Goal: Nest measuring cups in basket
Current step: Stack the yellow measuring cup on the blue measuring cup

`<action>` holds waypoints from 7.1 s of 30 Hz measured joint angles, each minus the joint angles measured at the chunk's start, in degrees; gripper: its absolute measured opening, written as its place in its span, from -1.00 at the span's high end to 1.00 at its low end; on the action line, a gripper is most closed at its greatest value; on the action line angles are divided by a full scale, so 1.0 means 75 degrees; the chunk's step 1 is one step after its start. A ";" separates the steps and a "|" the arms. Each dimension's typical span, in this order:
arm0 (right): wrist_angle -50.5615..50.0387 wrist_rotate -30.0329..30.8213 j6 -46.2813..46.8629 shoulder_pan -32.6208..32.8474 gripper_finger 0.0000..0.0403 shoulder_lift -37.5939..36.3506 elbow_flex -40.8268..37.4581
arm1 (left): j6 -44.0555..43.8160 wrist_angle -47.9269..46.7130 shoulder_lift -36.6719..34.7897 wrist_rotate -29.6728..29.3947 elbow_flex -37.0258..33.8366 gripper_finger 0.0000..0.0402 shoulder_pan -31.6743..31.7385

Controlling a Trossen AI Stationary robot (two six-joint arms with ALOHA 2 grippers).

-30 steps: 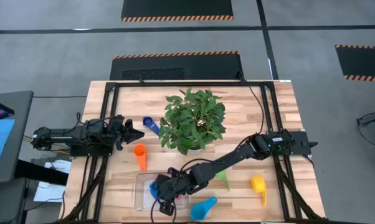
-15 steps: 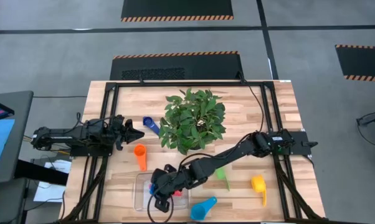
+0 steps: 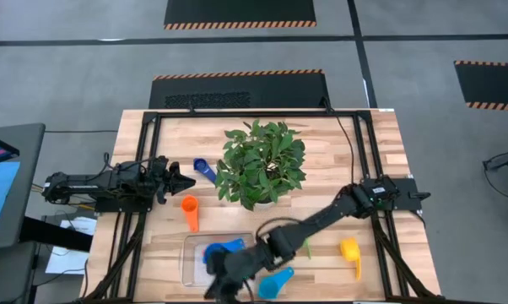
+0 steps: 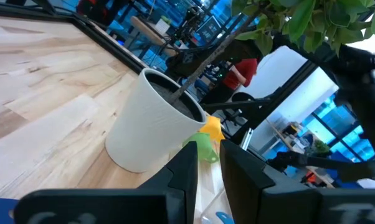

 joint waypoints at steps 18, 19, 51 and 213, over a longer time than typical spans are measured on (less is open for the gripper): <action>-0.5453 0.7189 0.6182 0.2526 0.90 -0.0342 -0.0013 | -0.0262 0.0029 0.0003 0.0148 -0.0001 0.71 0.0000; -0.6144 0.7563 0.6536 0.2562 0.91 -0.0397 -0.0013 | -0.0262 0.0029 0.0003 0.0146 -0.0003 0.71 -0.0002; -0.7947 0.5952 0.9176 0.2283 0.88 -0.8951 -1.0226 | -0.0499 0.0171 0.0216 -0.1882 -0.0006 0.71 -0.0003; -0.4504 0.1319 1.1281 0.3107 0.38 -0.4850 -1.0372 | -0.0300 0.0201 0.0219 -0.2130 -0.0003 0.71 -0.0003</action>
